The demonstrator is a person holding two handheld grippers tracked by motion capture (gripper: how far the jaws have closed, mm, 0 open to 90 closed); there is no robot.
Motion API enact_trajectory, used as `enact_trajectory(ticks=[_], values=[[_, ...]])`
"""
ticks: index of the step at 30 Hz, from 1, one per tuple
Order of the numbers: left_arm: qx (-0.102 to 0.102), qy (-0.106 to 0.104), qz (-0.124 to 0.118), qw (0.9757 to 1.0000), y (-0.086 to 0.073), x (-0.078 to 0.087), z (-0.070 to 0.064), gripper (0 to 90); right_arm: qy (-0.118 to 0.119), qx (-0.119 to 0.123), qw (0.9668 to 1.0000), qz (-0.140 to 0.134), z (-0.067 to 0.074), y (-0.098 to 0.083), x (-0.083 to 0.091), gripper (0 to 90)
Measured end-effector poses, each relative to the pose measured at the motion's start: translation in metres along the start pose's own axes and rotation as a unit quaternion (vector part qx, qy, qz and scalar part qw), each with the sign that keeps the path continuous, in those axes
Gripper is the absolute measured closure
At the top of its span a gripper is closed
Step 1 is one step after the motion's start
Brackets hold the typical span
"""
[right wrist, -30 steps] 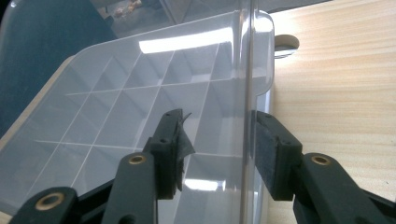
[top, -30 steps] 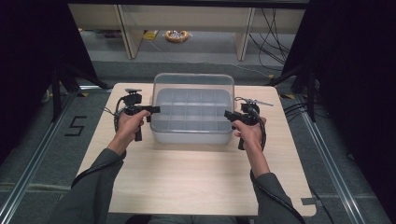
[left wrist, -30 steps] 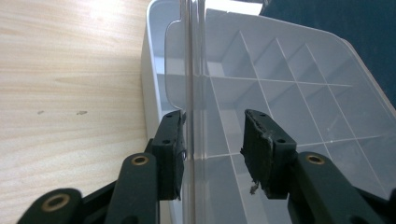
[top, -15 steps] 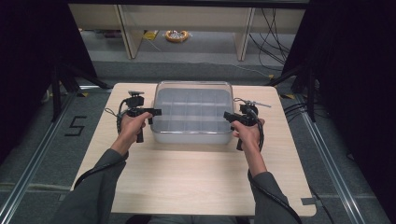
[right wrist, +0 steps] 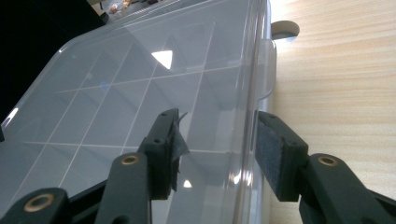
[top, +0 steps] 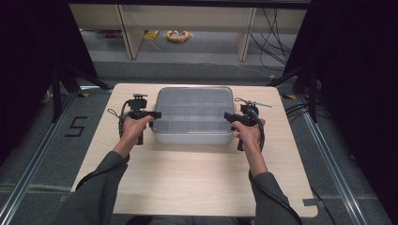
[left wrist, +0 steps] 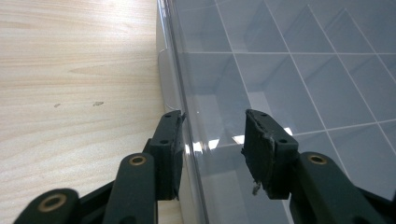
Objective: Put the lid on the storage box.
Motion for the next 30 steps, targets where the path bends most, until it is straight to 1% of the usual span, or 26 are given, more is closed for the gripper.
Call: enact_trajectory(ticks=[1, 2, 3, 4, 5, 7, 8, 9, 10, 11, 12, 13, 14, 16, 17, 20, 21, 22, 23, 24, 25, 26, 27, 28, 29, 30], values=[[-0.001, 0.000, 0.001, 1.0000, 0.000, 0.000, 0.000, 57.3, -0.001, 0.016, 0.9999, -0.005, -0.002, 0.002, -0.001, 51.7], [-0.001, 0.000, 0.001, 1.0000, 0.000, 0.000, 0.000, 57.4, -0.004, 0.013, 0.9999, 0.001, -0.001, 0.001, -0.001, 50.8], [-0.001, 0.003, 0.001, 1.0000, 0.000, 0.000, 0.001, 57.9, -0.008, 0.021, 0.9997, -0.002, -0.001, 0.002, 0.000, 52.9], [-0.002, 0.005, 0.000, 1.0000, 0.000, 0.000, 0.001, 58.0, -0.021, 0.046, 0.9986, -0.017, -0.003, 0.007, 0.002, 53.2], [0.004, 0.001, -0.001, 1.0000, 0.000, 0.000, 0.002, 57.9, -0.036, 0.050, 0.9979, -0.023, -0.003, 0.010, 0.005, 53.2], [0.009, -0.001, 0.000, 1.0000, -0.001, 0.000, 0.002, 57.9, -0.021, 0.039, 0.9987, -0.025, -0.005, 0.014, 0.010, 53.8], [0.009, -0.002, 0.000, 1.0000, 0.000, 0.000, 0.002, 57.6, -0.013, 0.011, 0.9997, -0.017, -0.002, 0.013, 0.012, 53.9], [0.009, -0.003, 0.000, 1.0000, -0.001, 0.000, 0.002, 56.8, -0.012, 0.034, 0.9991, -0.021, -0.005, 0.016, 0.015, 54.4], [0.009, -0.003, 0.001, 1.0000, -0.001, 0.001, 0.002, 55.6, -0.022, 0.044, 0.9984, -0.026, -0.008, 0.017, 0.016, 54.7], [0.010, -0.004, 0.002, 0.9999, 0.000, 0.001, 0.001, 54.1, -0.021, 0.037, 0.9988, -0.025, -0.007, 0.016, 0.017, 54.8], [0.008, -0.007, 0.003, 0.9999, 0.000, 0.003, 0.001, 52.8, -0.015, 0.041, 0.9987, -0.025, -0.009, 0.016, 0.018, 54.8], [0.006, -0.010, 0.003, 0.9999, 0.001, 0.004, 0.001, 51.3, -0.010, 0.036, 0.9991, -0.022, -0.008, 0.015, 0.019, 54.8], [0.007, -0.014, 0.004, 0.9999, 0.001, 0.006, 0.000, 49.1, -0.010, 0.020, 0.9996, -0.019, -0.005, 0.013, 0.021, 54.8], [0.007, -0.018, 0.000, 0.9998, 0.003, 0.010, -0.001, 46.7, -0.005, 0.032, 0.9993, -0.020, -0.006, 0.013, 0.022, 54.8], [0.004, -0.018, -0.002, 0.9998, 0.004, 0.011, -0.001, 45.5, -0.001, 0.045, 0.9988, -0.021, -0.007, 0.014, 0.022, 54.8], [0.004, -0.022, -0.008, 0.9997, 0.005, 0.018, -0.002, 41.5, 0.005, 0.043, 0.9989, -0.020, -0.004, 0.012, 0.024, 54.2], [0.002, -0.024, -0.010, 0.9997, 0.005, 0.020, -0.003, 40.1, 0.005, 0.029, 0.9994, -0.017, -0.001, 0.010, 0.026, 53.7], [-0.004, -0.027, -0.009, 0.9996, 0.004, 0.022, -0.004, 38.6, 0.007, 0.048, 0.9986, -0.022, -0.002, 0.011, 0.027, 53.1], [-0.004, -0.030, -0.011, 0.9995, 0.004, 0.025, -0.005, 37.3, 0.001, 0.045, 0.9987, -0.023, -0.002, 0.010, 0.028, 52.5], [-0.005, -0.035, -0.017, 0.9992, 0.004, 0.028, -0.006, 36.0, 0.007, 0.028, 0.9994, -0.018, 0.002, 0.008, 0.030, 51.5], [-0.006, -0.038, -0.023, 0.9990, 0.003, 0.032, -0.007, 34.3, 0.013, 0.028, 0.9993, -0.019, 0.003, 0.008, 0.030, 50.0], [-0.012, -0.037, -0.028, 0.9989, 0.002, 0.035, -0.008, 33.2, 0.011, 0.030, 0.9993, -0.020, 0.003, 0.007, 0.031, 48.8], [-0.023, -0.035, -0.029, 0.9987, -0.001, 0.039, -0.007, 32.3, 0.024, 0.047, 0.9983, -0.024, 0.004, 0.008, 0.032, 47.4], [-0.029, -0.036, -0.029, 0.9985, -0.003, 0.042, -0.008, 31.6, 0.023, 0.034, 0.9989, -0.021, 0.007, 0.005, 0.034, 45.6], [-0.031, -0.043, -0.030, 0.9981, -0.006, 0.045, -0.009, 30.9, 0.030, 0.057, 0.9976, -0.025, 0.006, 0.006, 0.035, 44.0], [-0.033, -0.049, -0.032, 0.9977, -0.009, 0.049, -0.011, 29.8, 0.027, 0.034, 0.9989, -0.019, 0.009, 0.002, 0.037, 42.0]])
Point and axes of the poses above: each handheld gripper's, and its own axes: x roughly backward along the jaws, y roughly out of its top, z roughly to its left, the point moved 9 cm from there along -x, roughly forward along the jaws, and after that the axes turned 7 degrees about -x, right-handed, at the moved point
